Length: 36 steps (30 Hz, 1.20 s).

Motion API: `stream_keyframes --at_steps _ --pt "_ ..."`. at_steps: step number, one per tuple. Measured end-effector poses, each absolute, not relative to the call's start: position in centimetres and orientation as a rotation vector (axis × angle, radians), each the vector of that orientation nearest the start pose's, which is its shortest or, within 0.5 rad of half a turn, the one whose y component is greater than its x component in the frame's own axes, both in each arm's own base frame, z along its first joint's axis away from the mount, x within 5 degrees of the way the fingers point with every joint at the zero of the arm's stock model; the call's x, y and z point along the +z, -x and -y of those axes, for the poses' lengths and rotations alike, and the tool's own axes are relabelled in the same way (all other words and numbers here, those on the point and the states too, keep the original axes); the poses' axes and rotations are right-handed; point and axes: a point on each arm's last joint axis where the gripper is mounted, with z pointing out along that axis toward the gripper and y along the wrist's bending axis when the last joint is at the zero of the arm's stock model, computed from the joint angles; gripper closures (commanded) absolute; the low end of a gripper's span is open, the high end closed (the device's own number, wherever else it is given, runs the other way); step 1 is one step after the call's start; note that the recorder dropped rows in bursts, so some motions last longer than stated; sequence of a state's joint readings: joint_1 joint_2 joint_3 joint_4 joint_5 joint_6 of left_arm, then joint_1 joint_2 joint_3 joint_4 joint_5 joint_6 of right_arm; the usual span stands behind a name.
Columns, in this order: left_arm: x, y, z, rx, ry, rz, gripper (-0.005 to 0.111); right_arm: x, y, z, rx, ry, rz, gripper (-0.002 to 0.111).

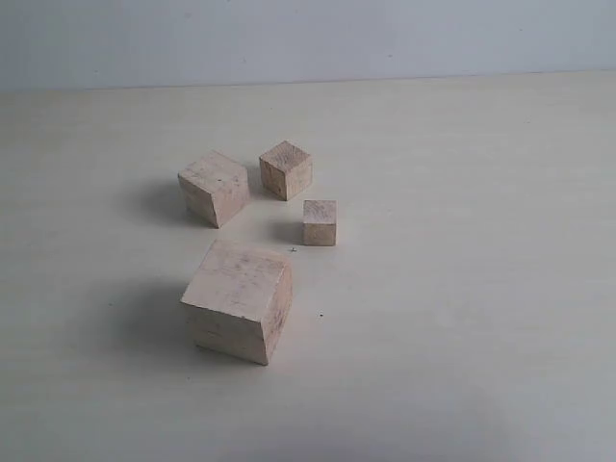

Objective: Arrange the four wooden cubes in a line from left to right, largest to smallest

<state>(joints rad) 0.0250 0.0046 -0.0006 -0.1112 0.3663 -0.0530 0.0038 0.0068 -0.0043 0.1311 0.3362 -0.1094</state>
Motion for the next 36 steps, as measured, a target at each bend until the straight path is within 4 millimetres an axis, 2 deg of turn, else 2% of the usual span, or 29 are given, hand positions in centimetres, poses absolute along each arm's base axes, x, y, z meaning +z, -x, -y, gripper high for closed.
stream_keyframes --at_steps 13,22,29,35,36 --pt "18.0 -5.3 0.2 -0.129 0.141 -1.848 0.107 18.6 -5.4 -0.4 0.050 0.019 -1.802 0.108" --pt "18.0 -5.3 0.2 -0.129 0.141 -1.848 0.107 22.8 -5.4 0.2 0.012 -0.033 -1.336 0.108" --pt "18.0 -5.3 0.2 -0.129 0.141 -1.848 0.107 24.6 -4.8 0.4 0.003 -0.059 -1.125 0.108" --pt "18.0 -5.3 0.2 -0.129 0.141 -1.848 0.107 26.3 -3.9 0.6 0.179 -0.169 -0.947 0.108" --pt "18.0 -5.3 0.2 -0.129 0.141 -1.848 0.107 27.3 -3.7 0.5 0.187 -0.161 -0.936 0.108"
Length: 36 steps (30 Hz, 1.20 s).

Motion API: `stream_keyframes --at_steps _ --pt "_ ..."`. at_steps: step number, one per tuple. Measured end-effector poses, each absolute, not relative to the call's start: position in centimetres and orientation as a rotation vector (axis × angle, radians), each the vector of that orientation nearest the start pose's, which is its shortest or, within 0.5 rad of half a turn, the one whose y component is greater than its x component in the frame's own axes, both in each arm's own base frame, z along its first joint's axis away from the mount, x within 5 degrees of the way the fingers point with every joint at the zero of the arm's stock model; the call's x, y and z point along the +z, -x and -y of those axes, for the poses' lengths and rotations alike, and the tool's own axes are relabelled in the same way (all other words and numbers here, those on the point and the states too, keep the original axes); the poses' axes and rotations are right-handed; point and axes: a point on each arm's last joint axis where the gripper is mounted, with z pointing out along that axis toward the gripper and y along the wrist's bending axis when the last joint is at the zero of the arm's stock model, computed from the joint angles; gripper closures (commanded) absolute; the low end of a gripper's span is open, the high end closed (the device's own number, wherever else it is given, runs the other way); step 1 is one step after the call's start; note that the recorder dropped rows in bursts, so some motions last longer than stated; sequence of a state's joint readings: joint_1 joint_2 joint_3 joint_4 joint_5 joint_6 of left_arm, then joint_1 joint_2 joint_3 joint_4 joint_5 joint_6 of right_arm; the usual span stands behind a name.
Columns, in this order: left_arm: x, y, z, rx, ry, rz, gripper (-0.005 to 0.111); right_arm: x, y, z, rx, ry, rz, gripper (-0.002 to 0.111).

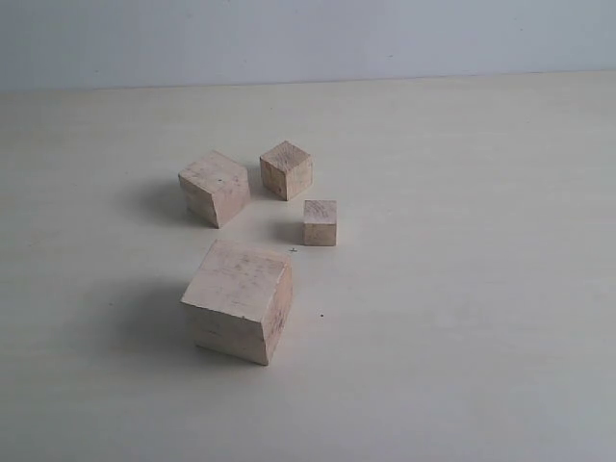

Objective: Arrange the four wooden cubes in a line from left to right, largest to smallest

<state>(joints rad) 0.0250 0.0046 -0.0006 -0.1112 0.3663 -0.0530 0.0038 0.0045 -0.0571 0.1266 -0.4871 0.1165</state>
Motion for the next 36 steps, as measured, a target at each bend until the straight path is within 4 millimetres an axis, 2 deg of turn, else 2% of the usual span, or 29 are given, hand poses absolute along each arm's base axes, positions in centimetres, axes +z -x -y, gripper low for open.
stream_keyframes --at_steps 2,6,11,14,17,19,22,25,28,32,34,36 --pt "18.0 -5.3 0.2 -0.129 0.141 -1.848 0.107 29.4 -3.2 0.4 0.183 -0.135 -0.920 0.108" --pt "18.0 -5.3 0.2 -0.129 0.141 -1.848 0.107 35.5 -3.3 0.0 0.167 -0.085 -0.972 0.108" --pt "18.0 -5.3 0.2 -0.129 0.141 -1.848 0.107 41.0 -6.4 -0.7 0.297 -0.074 -1.176 0.108" --pt "18.0 -5.3 0.2 -0.129 0.141 -1.848 0.107 42.7 -8.9 -2.1 0.383 -0.001 -1.360 0.108" --pt "18.0 -5.3 0.2 -0.129 0.141 -1.848 0.107 41.4 -12.1 -4.8 0.460 0.132 -1.650 0.108" --pt "18.0 -5.3 0.2 -0.129 0.141 -1.848 0.107 39.2 -13.8 -7.4 0.513 0.287 -1.863 0.108" --pt "18.0 -5.3 0.2 -0.129 0.141 -1.848 0.107 35.3 -15.2 -11.0 0.564 0.551 -2.142 0.108" --pt "18.0 -5.3 0.2 -0.129 0.141 -1.848 0.107 32.1 -16.2 -13.5 0.561 0.773 -2.318 0.108" --pt "18.0 -5.3 0.2 -0.129 0.141 -1.848 0.107 29.8 -17.5 -15.1 0.549 0.853 -2.400 0.108" --pt "18.0 -5.3 0.2 -0.129 0.141 -1.848 0.107 26.8 -19.7 -17.1 0.613 0.798 -2.472 0.108" --pt "18.0 -5.3 0.2 -0.129 0.141 -1.848 0.107 25.9 -20.3 -18.6 0.712 0.823 -2.443 0.108" --pt "18.0 -5.3 0.2 -0.129 0.141 -1.849 0.107 25.3 -20.4 -20.4 0.801 0.984 -2.338 0.105"
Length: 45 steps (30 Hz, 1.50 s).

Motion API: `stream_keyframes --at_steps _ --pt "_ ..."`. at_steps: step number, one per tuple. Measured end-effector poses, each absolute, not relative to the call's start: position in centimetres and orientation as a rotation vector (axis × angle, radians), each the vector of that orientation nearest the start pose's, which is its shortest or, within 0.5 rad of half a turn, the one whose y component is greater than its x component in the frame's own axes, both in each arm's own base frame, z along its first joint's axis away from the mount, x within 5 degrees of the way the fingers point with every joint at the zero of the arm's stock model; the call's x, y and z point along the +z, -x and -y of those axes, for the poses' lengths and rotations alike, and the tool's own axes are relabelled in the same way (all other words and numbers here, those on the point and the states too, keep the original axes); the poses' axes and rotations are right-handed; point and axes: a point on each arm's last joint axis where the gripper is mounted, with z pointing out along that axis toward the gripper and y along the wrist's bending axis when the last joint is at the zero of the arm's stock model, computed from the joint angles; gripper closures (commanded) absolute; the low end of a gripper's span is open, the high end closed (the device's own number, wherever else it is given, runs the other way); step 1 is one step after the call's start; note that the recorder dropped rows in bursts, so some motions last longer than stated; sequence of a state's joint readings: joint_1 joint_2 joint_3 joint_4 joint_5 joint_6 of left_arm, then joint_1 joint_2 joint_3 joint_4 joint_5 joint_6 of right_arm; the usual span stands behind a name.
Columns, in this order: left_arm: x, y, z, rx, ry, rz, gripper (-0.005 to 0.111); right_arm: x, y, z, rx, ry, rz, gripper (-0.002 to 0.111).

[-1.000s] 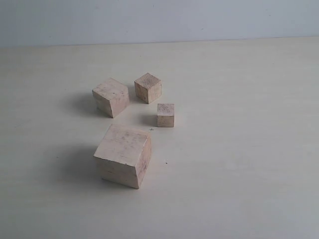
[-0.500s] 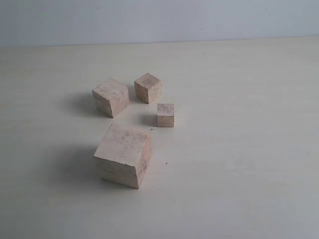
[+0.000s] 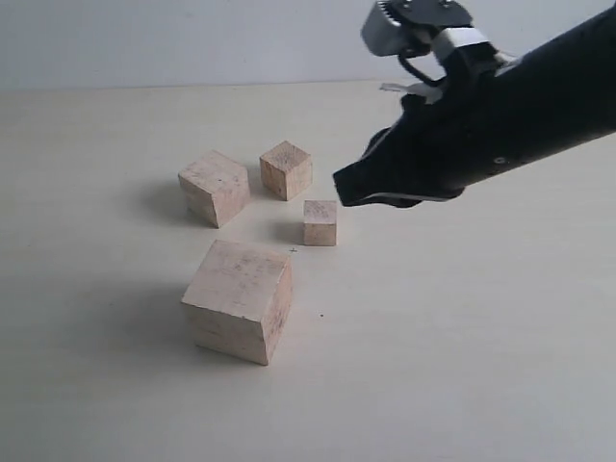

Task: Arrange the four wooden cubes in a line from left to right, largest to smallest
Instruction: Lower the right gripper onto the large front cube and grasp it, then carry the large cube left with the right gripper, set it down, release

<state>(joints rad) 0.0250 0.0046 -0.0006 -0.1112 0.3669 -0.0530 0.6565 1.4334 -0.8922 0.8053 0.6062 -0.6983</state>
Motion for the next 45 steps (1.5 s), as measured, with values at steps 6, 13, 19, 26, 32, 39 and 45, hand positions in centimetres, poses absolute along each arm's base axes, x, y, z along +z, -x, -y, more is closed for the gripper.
stream_keyframes --at_steps 6,13,19,26,32,39,45 --pt "18.0 -5.3 0.2 -0.129 0.141 -1.849 0.107 25.8 -21.3 -25.6 0.828 1.427 -2.046 0.022" --pt "18.0 -5.3 0.2 -0.129 0.141 -1.849 0.107 22.8 -23.2 -27.7 0.788 1.611 -1.950 0.004" --pt "18.0 -5.3 0.2 -0.129 0.141 -1.849 0.107 20.3 -23.7 -28.6 0.844 1.661 -1.914 0.004" --pt "18.0 -5.3 0.2 -0.129 0.141 -1.849 0.107 16.3 -22.2 -31.1 0.776 1.784 -1.916 0.004" --pt "18.0 -5.3 0.2 -0.129 0.141 -1.849 0.107 15.4 -22.8 -31.4 0.683 1.705 -1.972 0.004" --pt "18.0 -5.3 0.2 -0.129 0.141 -1.849 0.107 13.0 -22.9 -31.5 0.676 1.739 -2.043 0.012" --pt "18.0 -5.3 0.2 -0.129 0.141 -1.849 0.107 13.1 -23.0 -31.5 0.681 1.675 -2.102 0.077"
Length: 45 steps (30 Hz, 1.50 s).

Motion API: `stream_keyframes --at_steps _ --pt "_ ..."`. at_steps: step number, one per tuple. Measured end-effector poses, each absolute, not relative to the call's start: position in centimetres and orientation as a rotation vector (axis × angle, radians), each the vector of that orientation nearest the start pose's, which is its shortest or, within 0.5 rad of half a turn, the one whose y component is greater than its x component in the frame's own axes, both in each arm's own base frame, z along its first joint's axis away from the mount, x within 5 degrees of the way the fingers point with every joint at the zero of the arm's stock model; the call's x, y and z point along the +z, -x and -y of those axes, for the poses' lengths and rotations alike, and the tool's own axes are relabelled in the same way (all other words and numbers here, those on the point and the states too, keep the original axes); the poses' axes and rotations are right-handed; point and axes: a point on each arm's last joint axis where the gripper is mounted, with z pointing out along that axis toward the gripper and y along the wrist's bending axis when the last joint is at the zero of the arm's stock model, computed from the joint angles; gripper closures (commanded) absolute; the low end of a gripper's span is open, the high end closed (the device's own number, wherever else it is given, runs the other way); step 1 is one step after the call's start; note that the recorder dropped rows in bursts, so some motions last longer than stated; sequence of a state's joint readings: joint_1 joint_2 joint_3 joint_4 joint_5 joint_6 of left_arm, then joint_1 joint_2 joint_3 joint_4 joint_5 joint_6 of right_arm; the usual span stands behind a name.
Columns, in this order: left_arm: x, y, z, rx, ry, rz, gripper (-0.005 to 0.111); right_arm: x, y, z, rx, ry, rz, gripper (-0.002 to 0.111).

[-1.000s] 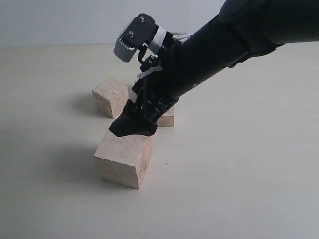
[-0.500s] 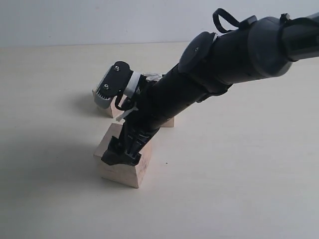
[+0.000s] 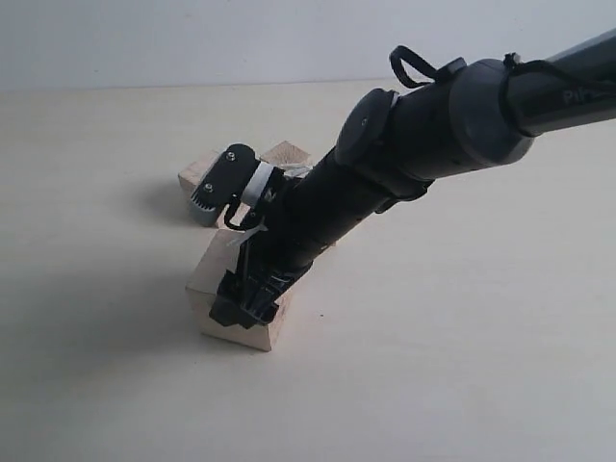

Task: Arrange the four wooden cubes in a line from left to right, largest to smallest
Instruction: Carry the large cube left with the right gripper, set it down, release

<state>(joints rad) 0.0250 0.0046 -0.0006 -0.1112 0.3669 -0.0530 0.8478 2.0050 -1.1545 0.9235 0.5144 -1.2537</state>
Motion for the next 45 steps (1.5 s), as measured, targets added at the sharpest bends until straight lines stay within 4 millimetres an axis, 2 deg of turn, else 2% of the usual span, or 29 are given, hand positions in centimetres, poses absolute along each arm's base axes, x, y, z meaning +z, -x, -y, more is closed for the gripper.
stream_keyframes --at_steps 2,10,14,18,20,22,25,28,30,34,45 --pt "18.0 -5.3 0.2 -0.129 0.141 -1.849 0.107 13.4 -23.2 -31.6 0.685 1.635 -2.131 0.109" --pt "18.0 -5.3 0.2 -0.129 0.141 -1.849 0.107 16.9 -24.3 -33.2 0.712 1.644 -2.051 0.108" --pt "18.0 -5.3 0.2 -0.129 0.141 -1.849 0.107 19.1 -25.6 -34.4 0.652 1.715 -1.900 0.108" --pt "18.0 -5.3 0.2 -0.129 0.141 -1.849 0.107 20.0 -26.5 -35.8 0.628 1.855 -1.742 0.108" --pt "18.0 -5.3 0.2 -0.129 0.141 -1.849 0.107 19.8 -26.8 -36.5 0.651 1.910 -1.704 0.108" --pt "18.0 -5.3 0.2 -0.129 0.141 -1.849 0.107 18.8 -27.5 -37.6 0.676 1.964 -1.682 0.108" --pt "18.0 -5.3 0.2 -0.129 0.141 -1.849 0.107 16.1 -28.8 -39.1 0.669 2.027 -1.671 0.108" --pt "18.0 -5.3 0.2 -0.129 0.141 -1.849 0.107 14.6 -29.3 -39.6 0.669 2.049 -1.677 0.108" --pt "18.0 -5.3 0.2 -0.129 0.141 -1.849 0.107 13.7 -30.0 -39.2 0.672 2.051 -1.705 0.108" --pt "18.0 -5.3 0.2 -0.129 0.141 -1.849 0.107 13.4 -31.4 -37.5 0.647 2.077 -1.741 0.108" --pt "18.0 -5.3 0.2 -0.129 0.141 -1.849 0.107 13.4 -31.5 -37.4 0.663 2.048 -1.801 0.108"
